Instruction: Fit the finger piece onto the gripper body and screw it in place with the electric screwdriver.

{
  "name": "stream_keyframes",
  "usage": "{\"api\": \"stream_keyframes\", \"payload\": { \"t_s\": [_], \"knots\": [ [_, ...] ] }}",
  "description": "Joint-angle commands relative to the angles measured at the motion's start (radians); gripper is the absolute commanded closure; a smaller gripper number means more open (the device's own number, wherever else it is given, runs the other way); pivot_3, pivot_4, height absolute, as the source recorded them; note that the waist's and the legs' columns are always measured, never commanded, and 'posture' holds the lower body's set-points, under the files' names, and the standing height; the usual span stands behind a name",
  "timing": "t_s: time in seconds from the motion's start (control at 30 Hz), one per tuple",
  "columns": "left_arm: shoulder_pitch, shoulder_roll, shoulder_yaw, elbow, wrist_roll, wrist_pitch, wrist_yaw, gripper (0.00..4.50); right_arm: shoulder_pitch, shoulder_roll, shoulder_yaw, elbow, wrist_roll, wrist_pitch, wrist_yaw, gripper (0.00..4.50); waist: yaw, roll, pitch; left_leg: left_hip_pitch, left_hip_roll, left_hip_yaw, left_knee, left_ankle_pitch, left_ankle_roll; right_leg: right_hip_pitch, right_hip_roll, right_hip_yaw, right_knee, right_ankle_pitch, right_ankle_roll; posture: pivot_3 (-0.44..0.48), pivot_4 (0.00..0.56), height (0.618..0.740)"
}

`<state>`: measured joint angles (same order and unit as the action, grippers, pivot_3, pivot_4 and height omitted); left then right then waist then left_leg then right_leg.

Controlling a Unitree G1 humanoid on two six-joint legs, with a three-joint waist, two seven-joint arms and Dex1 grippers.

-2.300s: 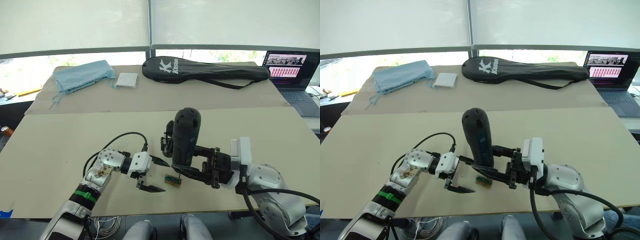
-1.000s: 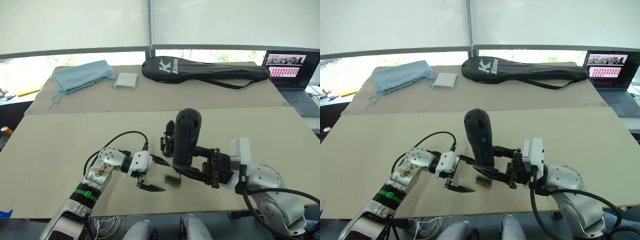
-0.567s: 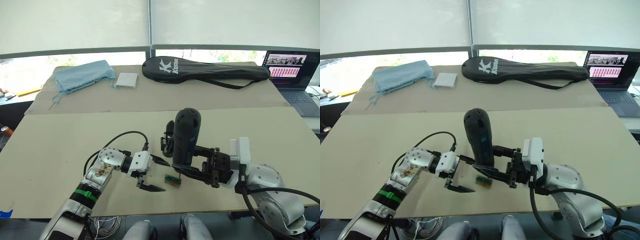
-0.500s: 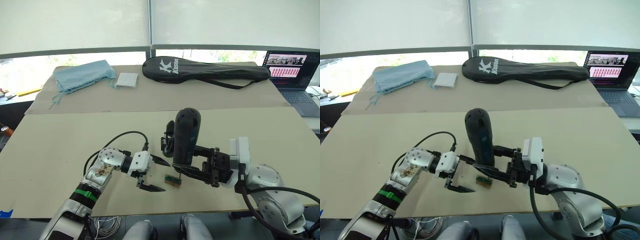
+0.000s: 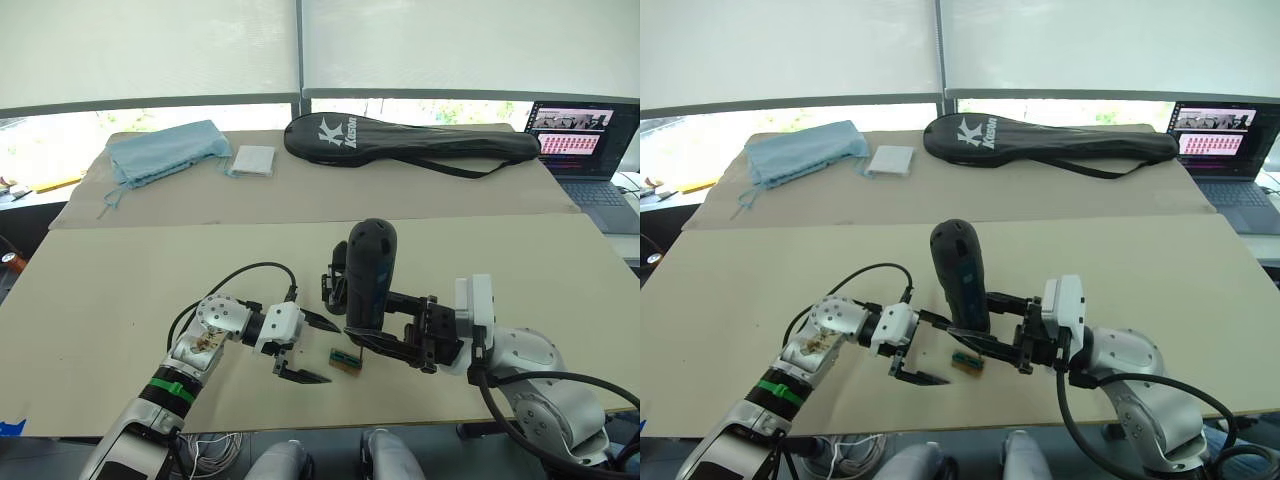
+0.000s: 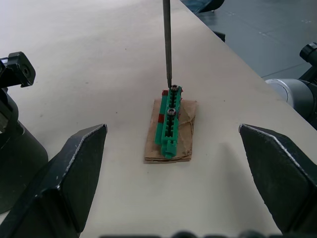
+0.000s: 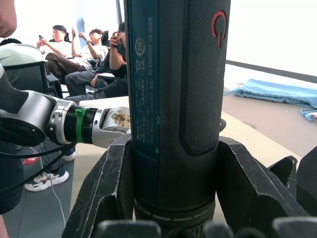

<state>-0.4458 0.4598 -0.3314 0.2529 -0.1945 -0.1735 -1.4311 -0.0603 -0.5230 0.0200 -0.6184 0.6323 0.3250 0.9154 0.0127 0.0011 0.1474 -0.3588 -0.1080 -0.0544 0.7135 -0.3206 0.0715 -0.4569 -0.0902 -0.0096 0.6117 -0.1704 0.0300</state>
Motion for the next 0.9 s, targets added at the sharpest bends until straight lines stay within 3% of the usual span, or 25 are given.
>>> {"api": "stream_keyframes", "payload": {
  "t_s": [0.03,0.27,0.9],
  "knots": [
    [-0.010,-0.001,0.002,-0.017,-0.004,-0.009,0.001,0.00,-0.006,0.004,-0.013,-0.055,0.030,-0.037,0.003,2.62,0.000,0.000,0.000,0.000,0.000,0.000,0.000,0.000,0.000,0.000,0.000,0.000,0.000,0.000,0.000,0.000,0.150,0.736],
    [-0.012,-0.002,0.001,-0.021,-0.004,-0.007,0.001,0.00,-0.007,-0.011,-0.009,-0.042,-0.021,-0.064,0.013,2.62,0.000,0.000,0.000,0.000,0.000,0.000,0.000,0.000,0.000,0.000,0.000,0.000,0.000,0.000,0.000,0.000,0.150,0.736],
    [-0.016,-0.006,-0.004,-0.020,-0.002,-0.009,-0.003,0.00,-0.015,-0.024,-0.037,-0.076,0.039,-0.036,0.006,2.62,0.000,0.000,0.000,0.000,0.000,0.000,0.000,0.000,0.000,0.000,0.000,0.000,0.000,0.000,0.000,0.000,0.150,0.736]
  ]
}}
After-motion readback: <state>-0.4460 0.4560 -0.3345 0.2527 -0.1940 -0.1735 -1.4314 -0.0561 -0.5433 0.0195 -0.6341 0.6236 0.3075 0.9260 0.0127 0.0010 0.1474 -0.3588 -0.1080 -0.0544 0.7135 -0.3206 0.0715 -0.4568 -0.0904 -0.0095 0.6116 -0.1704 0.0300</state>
